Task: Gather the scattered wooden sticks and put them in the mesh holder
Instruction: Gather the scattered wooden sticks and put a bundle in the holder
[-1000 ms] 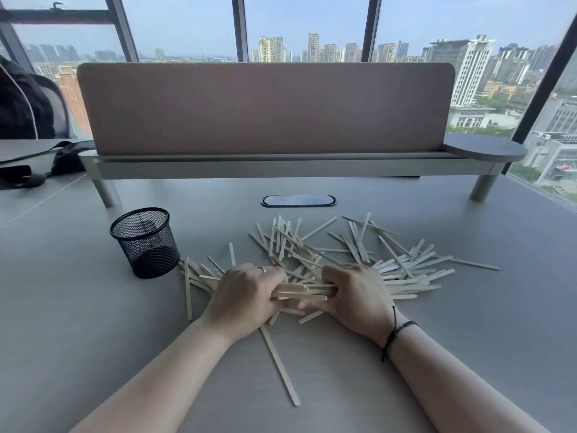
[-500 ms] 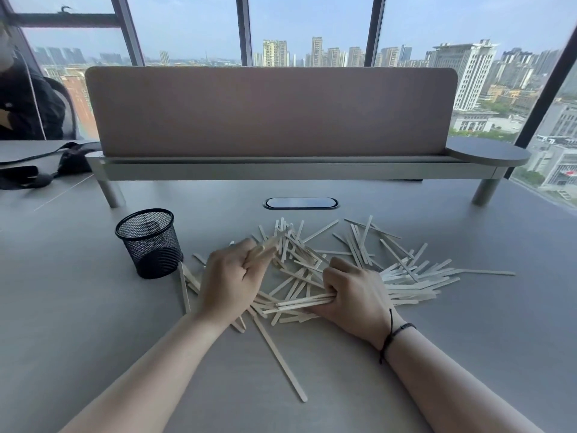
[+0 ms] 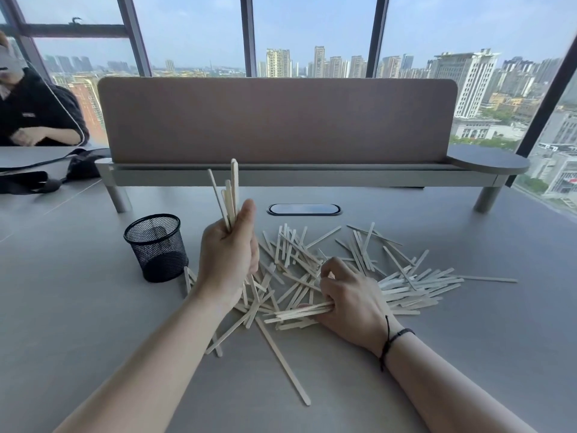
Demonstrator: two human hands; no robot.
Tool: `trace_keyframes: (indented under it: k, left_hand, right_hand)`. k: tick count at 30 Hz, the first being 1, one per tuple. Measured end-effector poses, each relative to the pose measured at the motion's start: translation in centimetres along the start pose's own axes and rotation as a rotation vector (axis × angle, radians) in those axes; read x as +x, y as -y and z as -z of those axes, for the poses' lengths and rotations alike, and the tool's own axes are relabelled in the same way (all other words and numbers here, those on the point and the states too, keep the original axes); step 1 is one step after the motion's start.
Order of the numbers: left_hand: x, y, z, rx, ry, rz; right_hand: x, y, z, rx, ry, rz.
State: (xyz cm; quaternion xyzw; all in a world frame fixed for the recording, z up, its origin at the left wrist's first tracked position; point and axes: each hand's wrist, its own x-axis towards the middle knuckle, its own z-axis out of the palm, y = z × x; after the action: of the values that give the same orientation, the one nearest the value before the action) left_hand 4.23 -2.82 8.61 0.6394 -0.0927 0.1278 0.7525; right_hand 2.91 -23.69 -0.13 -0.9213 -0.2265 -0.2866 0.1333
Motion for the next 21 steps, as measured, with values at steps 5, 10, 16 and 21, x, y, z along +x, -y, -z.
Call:
trace_keyframes:
  k: [5, 10, 16, 21]
  left_hand:
    - [0.0, -1.3, -0.3, 0.053, 0.172, 0.144]
    - [-0.9, -0.2, -1.7, 0.126, 0.238, 0.184]
    - [-1.5, 2.2, -2.0, 0.155, 0.290, 0.281]
    - [-1.6, 3.2, -1.3, -0.006, 0.240, 0.344]
  right_hand:
    - [0.0, -0.1, 0.0, -0.008, 0.033, 0.027]
    - [0.1, -0.1, 0.0, -0.012, 0.018, 0.049]
    - [0.0, -0.2, -0.1, -0.037, 0.040, 0.033]
    - [-0.1, -0.4, -0.1, -0.015, 0.061, 0.092]
